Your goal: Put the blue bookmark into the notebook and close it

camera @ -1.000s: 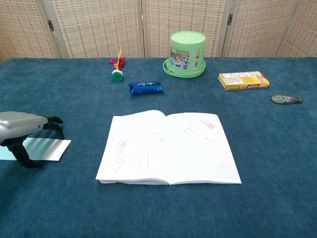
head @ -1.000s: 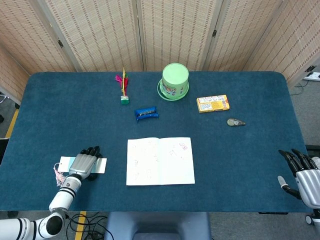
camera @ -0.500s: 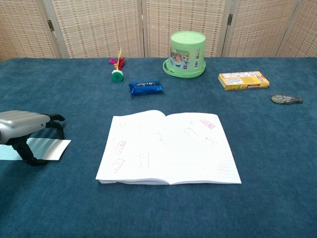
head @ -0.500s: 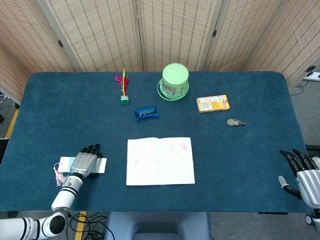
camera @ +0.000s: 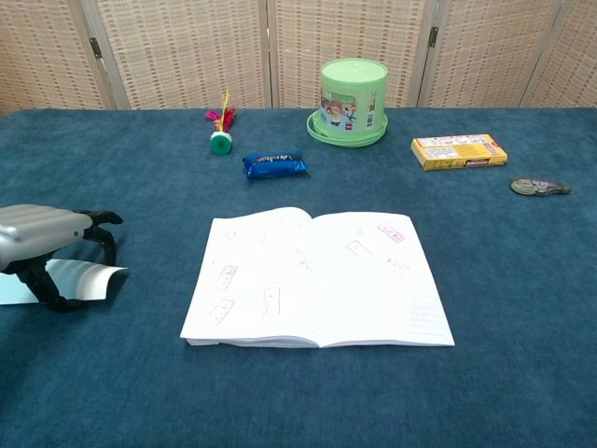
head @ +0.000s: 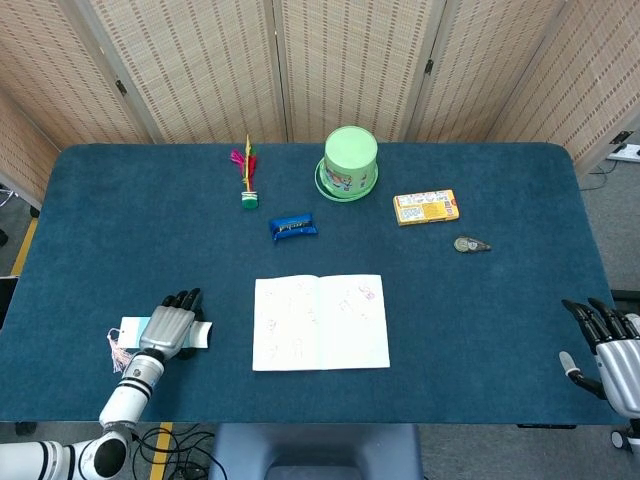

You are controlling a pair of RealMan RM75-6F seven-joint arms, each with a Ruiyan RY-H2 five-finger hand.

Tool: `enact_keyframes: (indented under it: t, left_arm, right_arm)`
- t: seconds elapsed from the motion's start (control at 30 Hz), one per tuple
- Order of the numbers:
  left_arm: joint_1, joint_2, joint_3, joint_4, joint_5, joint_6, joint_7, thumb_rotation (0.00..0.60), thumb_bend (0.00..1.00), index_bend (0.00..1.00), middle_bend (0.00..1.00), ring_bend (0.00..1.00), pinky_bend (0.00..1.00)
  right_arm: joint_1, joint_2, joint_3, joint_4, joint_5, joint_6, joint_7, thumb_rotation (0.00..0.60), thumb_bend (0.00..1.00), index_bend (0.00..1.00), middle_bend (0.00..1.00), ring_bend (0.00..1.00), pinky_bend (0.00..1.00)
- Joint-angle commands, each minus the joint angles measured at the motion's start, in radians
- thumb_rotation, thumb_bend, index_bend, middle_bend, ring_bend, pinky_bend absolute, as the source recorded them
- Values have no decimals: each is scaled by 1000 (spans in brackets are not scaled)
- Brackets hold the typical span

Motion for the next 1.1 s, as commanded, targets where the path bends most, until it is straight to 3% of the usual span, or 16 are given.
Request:
enact_keyframes:
  t: [0.03, 0.63, 1.1]
  left_arm:
    - [2, 8, 3, -10, 36, 11, -2, 600, 278, 427, 0, 0, 157]
    - [-61, 76, -26, -114, 346, 61, 79, 600, 278, 435, 0, 0, 157]
    - [-186, 1, -82, -125, 586, -14, 130, 600, 279, 434, 0, 0, 157]
  right_arm:
    - [0, 2, 2, -2, 1, 2, -1, 600, 305, 115, 214, 110, 199]
    - [-5, 9, 8, -7, -3, 17, -4, 600, 305, 115, 214, 110, 199]
    - [-24, 26, 14, -25, -4, 54, -17, 600, 305, 116, 214, 110, 199]
